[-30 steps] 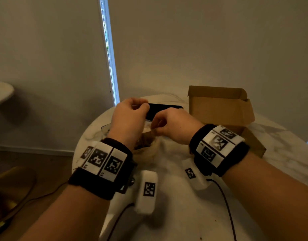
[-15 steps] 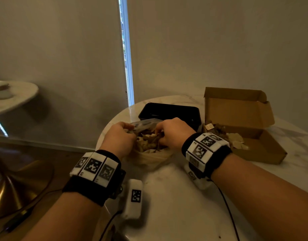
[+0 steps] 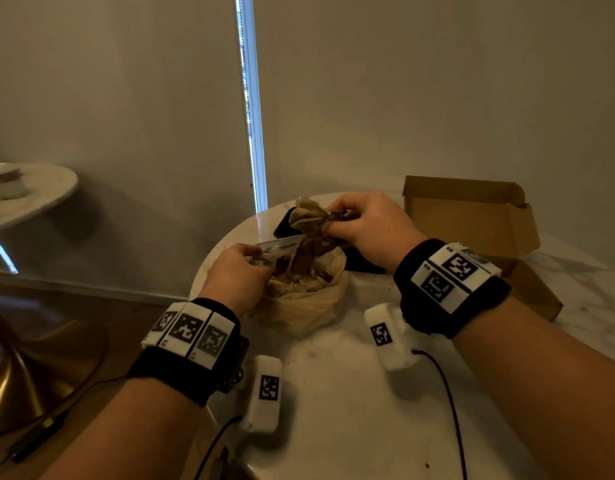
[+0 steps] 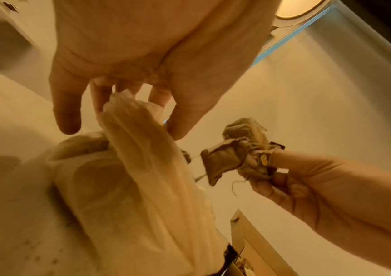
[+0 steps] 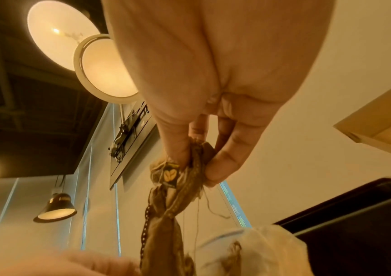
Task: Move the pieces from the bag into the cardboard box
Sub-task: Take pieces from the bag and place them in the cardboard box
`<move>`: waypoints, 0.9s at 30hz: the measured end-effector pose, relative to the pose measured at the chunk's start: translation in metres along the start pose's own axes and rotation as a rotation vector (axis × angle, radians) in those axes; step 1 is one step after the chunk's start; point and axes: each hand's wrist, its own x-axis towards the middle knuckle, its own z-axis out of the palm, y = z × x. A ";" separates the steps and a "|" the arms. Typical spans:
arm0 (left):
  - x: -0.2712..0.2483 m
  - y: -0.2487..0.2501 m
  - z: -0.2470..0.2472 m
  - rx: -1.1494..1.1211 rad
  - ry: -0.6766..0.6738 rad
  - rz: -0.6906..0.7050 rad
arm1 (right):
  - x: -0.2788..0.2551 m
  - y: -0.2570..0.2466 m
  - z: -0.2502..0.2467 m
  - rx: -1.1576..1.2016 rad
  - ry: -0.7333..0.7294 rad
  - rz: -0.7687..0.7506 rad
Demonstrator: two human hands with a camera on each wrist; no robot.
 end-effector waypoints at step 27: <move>-0.060 0.074 0.124 -1.384 -0.822 -0.368 | -0.041 -0.017 -0.105 0.031 0.193 -0.031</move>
